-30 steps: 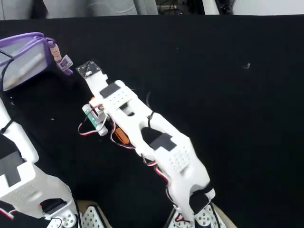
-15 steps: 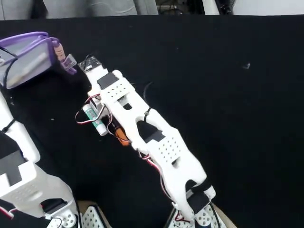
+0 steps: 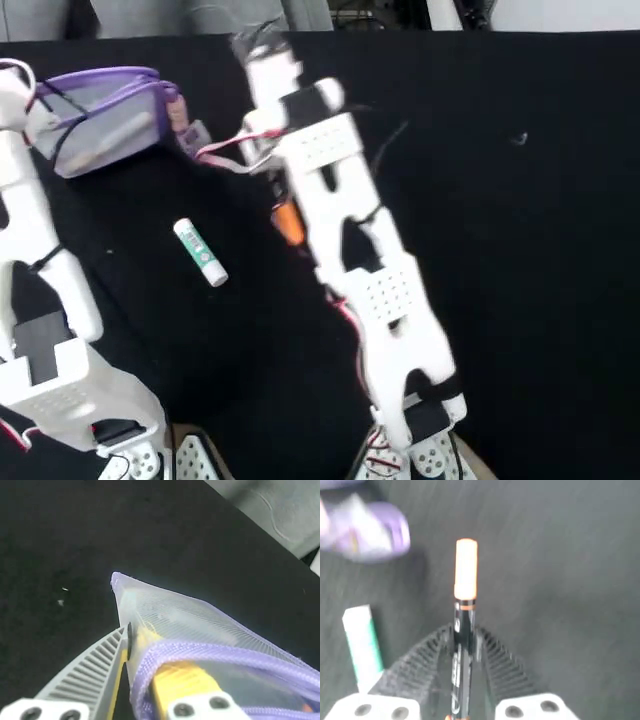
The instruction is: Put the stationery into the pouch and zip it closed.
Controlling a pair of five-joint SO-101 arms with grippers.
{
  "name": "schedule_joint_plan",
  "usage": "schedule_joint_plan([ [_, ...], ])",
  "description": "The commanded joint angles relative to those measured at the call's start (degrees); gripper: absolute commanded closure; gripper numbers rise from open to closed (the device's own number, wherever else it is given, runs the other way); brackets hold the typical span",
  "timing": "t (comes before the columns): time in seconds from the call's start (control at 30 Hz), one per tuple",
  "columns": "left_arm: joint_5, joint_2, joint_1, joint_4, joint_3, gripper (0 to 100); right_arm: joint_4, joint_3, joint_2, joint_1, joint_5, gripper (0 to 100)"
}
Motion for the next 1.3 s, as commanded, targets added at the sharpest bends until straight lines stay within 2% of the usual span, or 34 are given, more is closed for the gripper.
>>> schedule_joint_plan([
  [0.0, 0.4, -1.2, 3.4, 1.8, -4.1, 97, 2.0, -4.2, -2.2, 3.6, 0.7, 98.8],
  [0.17, 0.4, -0.8, 7.9, 7.1, -8.8, 97, 2.0, -3.2, -9.1, 6.2, 0.7, 98.8],
  [0.3, 0.4, -0.9, 11.7, 10.4, -10.2, 97, 2.0, 3.1, -18.0, 6.7, 0.5, 98.8],
  [0.5, 0.4, -0.7, 17.0, 10.8, -9.5, 97, 1.6, 14.4, -32.9, 6.5, 0.4, 98.8],
  [0.73, 0.6, -0.7, 21.2, 12.6, -9.5, 97, -0.5, 14.9, -42.9, 6.4, 0.4, 98.8],
  [0.9, 0.6, -0.7, 21.9, 13.2, -9.5, 97, -2.8, 14.7, -45.0, 6.3, -0.1, 98.8],
  [1.13, 0.6, -0.7, 22.1, 12.8, -7.4, 97, 1.0, 12.4, -52.8, 7.5, -2.3, 98.8],
  [1.27, 0.5, -0.6, 22.2, 12.4, -6.5, 97, 0.7, 15.8, -56.0, 7.6, -2.4, 98.8],
])
